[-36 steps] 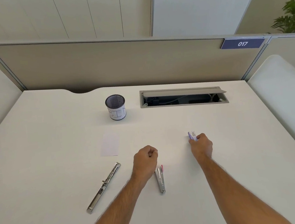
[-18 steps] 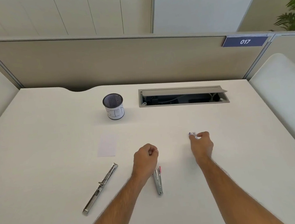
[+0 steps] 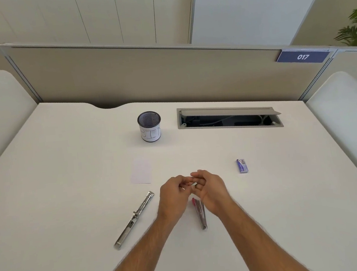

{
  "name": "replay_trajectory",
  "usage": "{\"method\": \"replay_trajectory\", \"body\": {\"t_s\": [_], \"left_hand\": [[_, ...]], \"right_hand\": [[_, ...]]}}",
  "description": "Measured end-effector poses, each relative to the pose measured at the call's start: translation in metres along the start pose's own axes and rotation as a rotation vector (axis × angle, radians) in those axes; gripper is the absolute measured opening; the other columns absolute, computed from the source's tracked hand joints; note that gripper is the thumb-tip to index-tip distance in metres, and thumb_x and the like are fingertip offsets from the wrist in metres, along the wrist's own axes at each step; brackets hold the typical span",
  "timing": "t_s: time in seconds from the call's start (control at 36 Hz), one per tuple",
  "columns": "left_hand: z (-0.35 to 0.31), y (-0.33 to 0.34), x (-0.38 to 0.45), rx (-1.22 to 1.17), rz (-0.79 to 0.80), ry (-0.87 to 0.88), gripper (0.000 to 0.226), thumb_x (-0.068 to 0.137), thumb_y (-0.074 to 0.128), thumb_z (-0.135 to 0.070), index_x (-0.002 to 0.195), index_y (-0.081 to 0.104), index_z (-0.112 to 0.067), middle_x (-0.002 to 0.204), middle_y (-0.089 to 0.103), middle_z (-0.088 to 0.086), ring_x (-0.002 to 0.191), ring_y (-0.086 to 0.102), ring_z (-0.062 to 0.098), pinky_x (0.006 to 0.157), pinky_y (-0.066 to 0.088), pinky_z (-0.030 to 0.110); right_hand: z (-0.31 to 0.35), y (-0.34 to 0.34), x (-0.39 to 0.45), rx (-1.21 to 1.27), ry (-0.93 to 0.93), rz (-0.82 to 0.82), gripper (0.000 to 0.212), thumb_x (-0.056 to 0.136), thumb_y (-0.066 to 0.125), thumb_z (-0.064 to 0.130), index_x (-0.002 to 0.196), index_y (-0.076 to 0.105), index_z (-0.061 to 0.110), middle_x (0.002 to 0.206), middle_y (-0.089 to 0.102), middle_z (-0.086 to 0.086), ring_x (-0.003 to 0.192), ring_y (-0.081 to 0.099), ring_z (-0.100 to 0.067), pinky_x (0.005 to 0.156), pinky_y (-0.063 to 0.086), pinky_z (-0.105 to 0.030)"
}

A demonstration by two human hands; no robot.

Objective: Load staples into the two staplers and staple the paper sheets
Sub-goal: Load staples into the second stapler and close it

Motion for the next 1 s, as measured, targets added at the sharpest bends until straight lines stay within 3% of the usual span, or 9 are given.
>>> {"method": "replay_trajectory", "body": {"t_s": [0.08, 0.22, 0.33, 0.39, 0.47, 0.58, 0.72, 0.86, 1.0], "left_hand": [[0.006, -0.01, -0.002, 0.099, -0.014, 0.019, 0.017, 0.087, 0.071, -0.016, 0.098, 0.079, -0.026, 0.09, 0.07, -0.009, 0.081, 0.065, -0.003, 0.067, 0.044, 0.006], [0.01, -0.027, -0.006, 0.281, -0.007, 0.085, 0.02, 0.097, 0.062, -0.019, 0.109, 0.078, -0.023, 0.092, 0.062, 0.001, 0.086, 0.063, 0.017, 0.077, 0.051, 0.031], [0.017, -0.039, -0.01, 0.307, -0.003, 0.103, 0.029, 0.102, 0.052, -0.016, 0.114, 0.077, -0.026, 0.088, 0.058, 0.0, 0.082, 0.058, 0.015, 0.072, 0.043, 0.025], [0.022, -0.048, -0.011, 0.278, -0.024, 0.063, 0.027, 0.103, 0.052, -0.017, 0.107, 0.078, -0.02, 0.09, 0.064, 0.002, 0.082, 0.06, 0.016, 0.07, 0.041, 0.024], [0.034, -0.059, -0.011, 0.153, -0.046, -0.043, 0.026, 0.103, 0.053, -0.019, 0.093, 0.076, -0.011, 0.087, 0.073, 0.004, 0.082, 0.067, 0.023, 0.073, 0.053, 0.034], [0.054, -0.071, -0.011, -0.057, -0.053, -0.211, 0.027, 0.099, 0.057, -0.022, 0.082, 0.074, -0.01, 0.083, 0.075, 0.008, 0.08, 0.071, 0.029, 0.076, 0.06, 0.046], [0.068, -0.079, -0.01, -0.107, -0.003, -0.273, 0.025, 0.097, 0.059, -0.021, 0.076, 0.073, -0.014, 0.074, 0.07, -0.001, 0.069, 0.062, 0.016, 0.069, 0.059, 0.035], [0.068, -0.082, -0.009, 0.024, 0.055, -0.243, 0.026, 0.099, 0.056, -0.022, 0.082, 0.069, -0.008, 0.08, 0.071, 0.009, 0.07, 0.061, 0.019, 0.075, 0.06, 0.044], [0.068, -0.081, -0.013, -0.071, 0.072, -0.256, 0.028, 0.101, 0.052, -0.015, 0.082, 0.072, -0.01, 0.075, 0.073, 0.001, 0.064, 0.067, 0.012, 0.064, 0.06, 0.026]], "right_hand": [[-0.014, 0.018, -0.008, -0.044, 0.016, 0.003, 0.022, 0.1, 0.052, 0.009, 0.104, 0.065, -0.008, 0.091, 0.068, -0.023, 0.065, 0.066, -0.024, 0.057, 0.056, -0.029], [-0.028, 0.042, -0.013, -0.084, 0.017, 0.043, 0.019, 0.097, 0.054, 0.007, 0.099, 0.067, -0.007, 0.082, 0.066, -0.017, 0.065, 0.066, -0.022, 0.069, 0.058, -0.031], [-0.035, 0.057, -0.019, -0.18, 0.006, 0.114, 0.024, 0.098, 0.053, 0.008, 0.112, 0.065, -0.006, 0.09, 0.073, -0.019, 0.081, 0.075, -0.024, 0.075, 0.06, -0.032], [-0.037, 0.064, -0.022, -0.27, -0.026, 0.155, 0.025, 0.101, 0.049, 0.008, 0.121, 0.061, -0.002, 0.101, 0.075, -0.021, 0.093, 0.077, -0.025, 0.081, 0.06, -0.032], [-0.039, 0.071, -0.028, -0.36, -0.071, 0.217, 0.029, 0.1, 0.045, 0.003, 0.126, 0.056, 0.006, 0.107, 0.076, -0.021, 0.103, 0.076, -0.027, 0.093, 0.06, -0.037], [-0.039, 0.078, -0.037, -0.558, -0.197, 0.225, 0.032, 0.097, 0.058, 0.007, 0.128, 0.057, 0.014, 0.111, 0.077, -0.008, 0.107, 0.074, -0.024, 0.098, 0.057, -0.034], [-0.027, 0.084, -0.046, -0.892, -0.46, 0.147, 0.032, 0.09, 0.07, 0.006, 0.119, 0.068, 0.019, 0.108, 0.074, 0.004, 0.096, 0.071, -0.001, 0.08, 0.054, -0.013], [-0.025, 0.101, -0.051, -1.24, -0.63, 0.217, 0.029, 0.092, 0.059, 0.001, 0.109, 0.074, 0.019, 0.104, 0.072, 0.002, 0.095, 0.069, -0.008, 0.086, 0.055, -0.03], [-0.022, 0.108, -0.047, -1.353, -0.671, 0.221, 0.024, 0.093, 0.06, 0.005, 0.103, 0.077, 0.02, 0.099, 0.072, 0.002, 0.09, 0.066, -0.015, 0.084, 0.054, -0.038]]}}
Point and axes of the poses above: each hand's wrist, its own x-axis towards the middle knuckle, its own y-axis out of the palm, z = x × y, the point moved 10 cm from there along x, towards the middle knuckle
